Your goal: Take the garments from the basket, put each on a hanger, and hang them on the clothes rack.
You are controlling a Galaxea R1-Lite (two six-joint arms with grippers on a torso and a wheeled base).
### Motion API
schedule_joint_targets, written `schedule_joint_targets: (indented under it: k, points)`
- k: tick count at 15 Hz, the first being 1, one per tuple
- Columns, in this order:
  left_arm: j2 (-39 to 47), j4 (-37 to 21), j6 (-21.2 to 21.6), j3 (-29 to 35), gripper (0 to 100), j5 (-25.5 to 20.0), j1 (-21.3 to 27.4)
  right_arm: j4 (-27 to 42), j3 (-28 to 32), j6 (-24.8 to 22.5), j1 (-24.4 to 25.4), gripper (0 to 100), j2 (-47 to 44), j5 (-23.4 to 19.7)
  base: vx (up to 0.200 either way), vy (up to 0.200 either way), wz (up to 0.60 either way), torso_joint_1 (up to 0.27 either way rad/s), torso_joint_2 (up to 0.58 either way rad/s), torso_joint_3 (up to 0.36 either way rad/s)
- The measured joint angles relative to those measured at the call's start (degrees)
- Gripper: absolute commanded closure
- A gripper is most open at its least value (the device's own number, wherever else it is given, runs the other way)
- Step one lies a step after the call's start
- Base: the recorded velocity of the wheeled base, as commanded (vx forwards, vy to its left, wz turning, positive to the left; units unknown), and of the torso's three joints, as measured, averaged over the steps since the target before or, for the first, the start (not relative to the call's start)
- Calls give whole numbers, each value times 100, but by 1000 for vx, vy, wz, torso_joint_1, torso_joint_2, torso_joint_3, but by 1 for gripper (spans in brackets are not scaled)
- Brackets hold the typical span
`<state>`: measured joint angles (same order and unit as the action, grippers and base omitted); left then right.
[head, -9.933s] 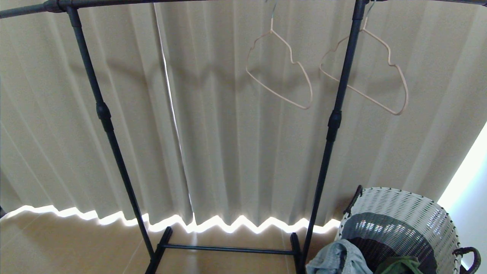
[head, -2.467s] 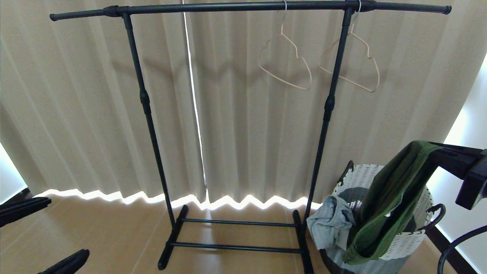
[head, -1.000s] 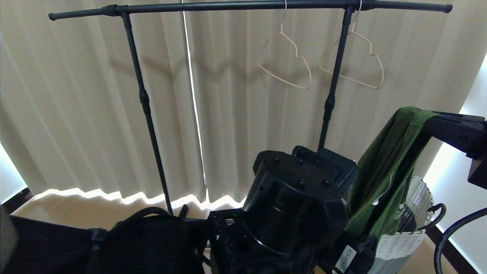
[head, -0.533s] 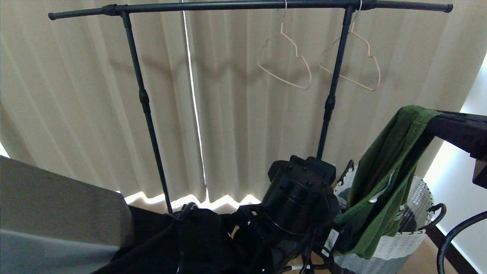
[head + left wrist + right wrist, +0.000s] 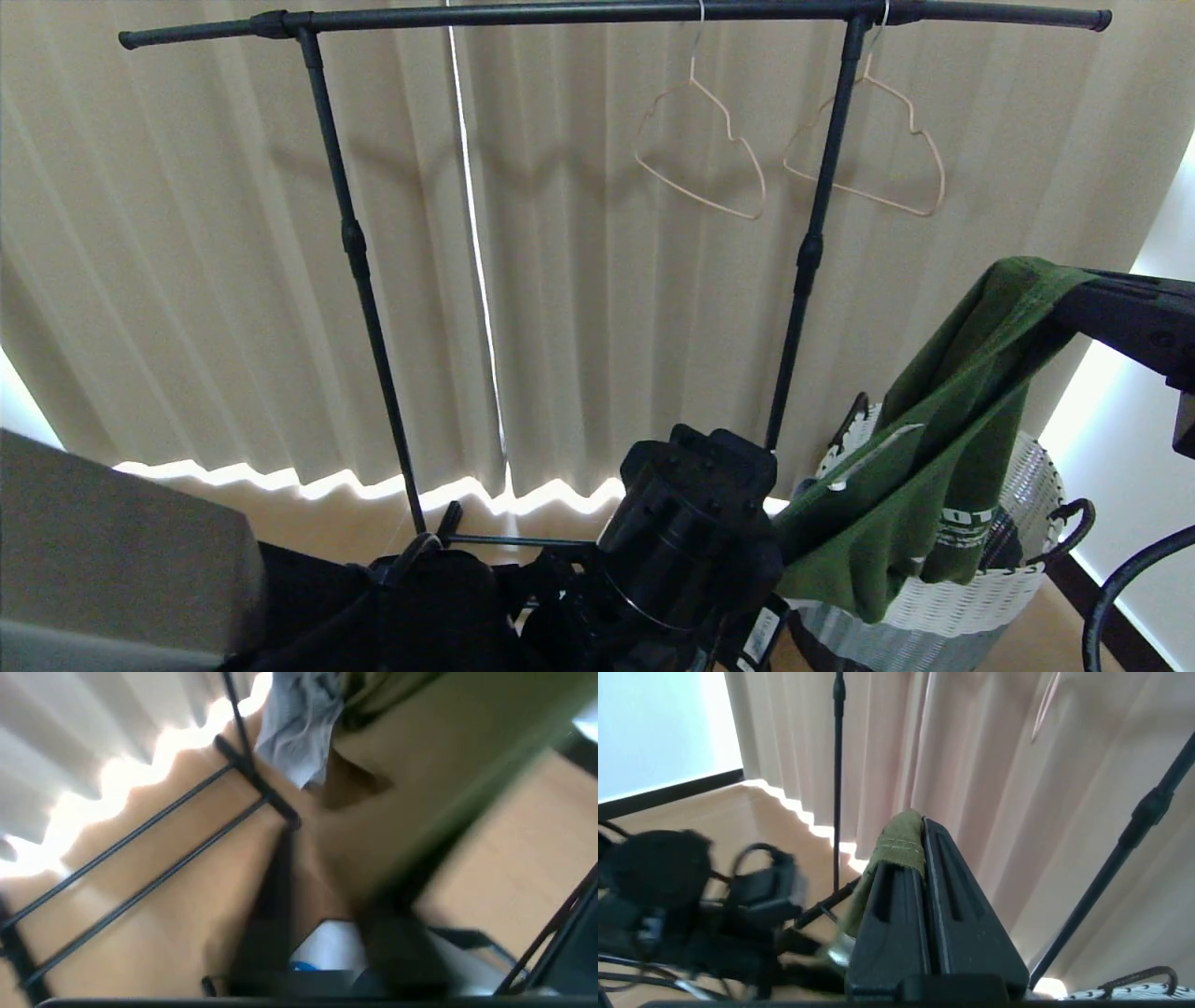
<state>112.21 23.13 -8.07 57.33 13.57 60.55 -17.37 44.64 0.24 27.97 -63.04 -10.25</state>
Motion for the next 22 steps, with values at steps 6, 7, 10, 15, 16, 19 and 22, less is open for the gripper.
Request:
schedule_joint_targets:
  k: [6,7,10,15,16,19,22]
  points:
    - [-1814,16,471,-1381,100,293,119,-33,-10,-6,-11,100,-85,2,0,0,0,0,0,0]
    - [-2216,-52,561,-1501,100,301,122,-52,1,-6,-13,100,-90,0,0,0,0,0,0,0]
    - [-3051,-260,1143,-1607,100,304,-173,-63,22,-20,-11,100,-88,-4,0,0,0,0,0,0]
    - [-3396,-729,1666,-931,100,294,-975,-72,373,-29,-7,100,-215,5,0,0,0,0,0,0]
    - [-3411,-907,1676,-651,100,299,-1115,-74,441,-29,-10,100,-261,11,0,0,0,0,0,0]
    - [-3421,-1231,1710,107,100,301,-1359,-79,590,-32,-46,100,-455,32,0,0,0,0,0,0]
    - [-3289,-1246,1816,435,100,325,-1408,-83,830,-29,-338,100,-725,54,0,0,0,0,0,0]
